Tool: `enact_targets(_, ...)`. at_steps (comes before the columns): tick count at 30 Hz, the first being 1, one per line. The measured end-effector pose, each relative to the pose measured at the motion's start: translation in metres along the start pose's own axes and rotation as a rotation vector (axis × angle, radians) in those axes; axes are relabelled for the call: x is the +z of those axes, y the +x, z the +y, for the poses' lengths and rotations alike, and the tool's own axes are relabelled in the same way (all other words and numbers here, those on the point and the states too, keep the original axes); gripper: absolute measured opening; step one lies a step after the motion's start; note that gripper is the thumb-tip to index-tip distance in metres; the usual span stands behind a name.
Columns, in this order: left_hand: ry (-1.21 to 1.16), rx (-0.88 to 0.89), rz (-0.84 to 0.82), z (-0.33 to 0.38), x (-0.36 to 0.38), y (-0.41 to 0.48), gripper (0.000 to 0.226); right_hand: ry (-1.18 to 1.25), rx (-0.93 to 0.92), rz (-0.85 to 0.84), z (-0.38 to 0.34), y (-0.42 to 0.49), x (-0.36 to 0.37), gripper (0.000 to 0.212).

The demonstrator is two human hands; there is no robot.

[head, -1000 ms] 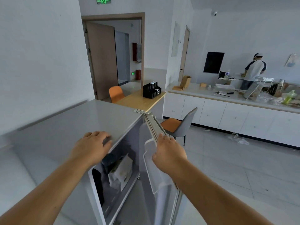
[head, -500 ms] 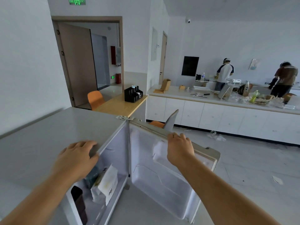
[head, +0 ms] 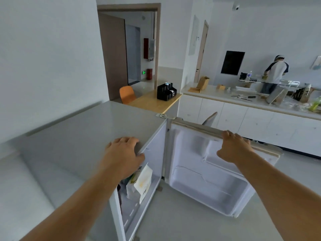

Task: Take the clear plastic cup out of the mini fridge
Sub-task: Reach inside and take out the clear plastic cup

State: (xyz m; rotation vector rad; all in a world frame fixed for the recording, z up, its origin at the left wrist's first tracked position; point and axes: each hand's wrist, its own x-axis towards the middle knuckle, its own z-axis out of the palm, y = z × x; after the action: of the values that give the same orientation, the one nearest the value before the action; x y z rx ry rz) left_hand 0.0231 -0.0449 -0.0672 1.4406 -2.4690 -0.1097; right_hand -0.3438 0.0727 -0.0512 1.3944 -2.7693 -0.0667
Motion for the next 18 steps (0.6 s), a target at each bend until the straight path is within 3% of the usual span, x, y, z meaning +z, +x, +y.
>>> enact_targets(5,0.001,0.008,0.035,-0.002,0.002,-0.001,0.061,-0.029,0.008,0.064,0.000,0.010,0.009,0.069)
enact_targets(13,0.003,-0.010,0.042,0.003,0.003,-0.005,0.058,-0.113,0.009,0.218,0.001,0.008,0.043,0.090)
enact_targets(18,-0.030,-0.073,0.019,0.006,-0.002,-0.015,0.063,0.098,-0.079,0.372,0.010,0.005,0.064,0.087)
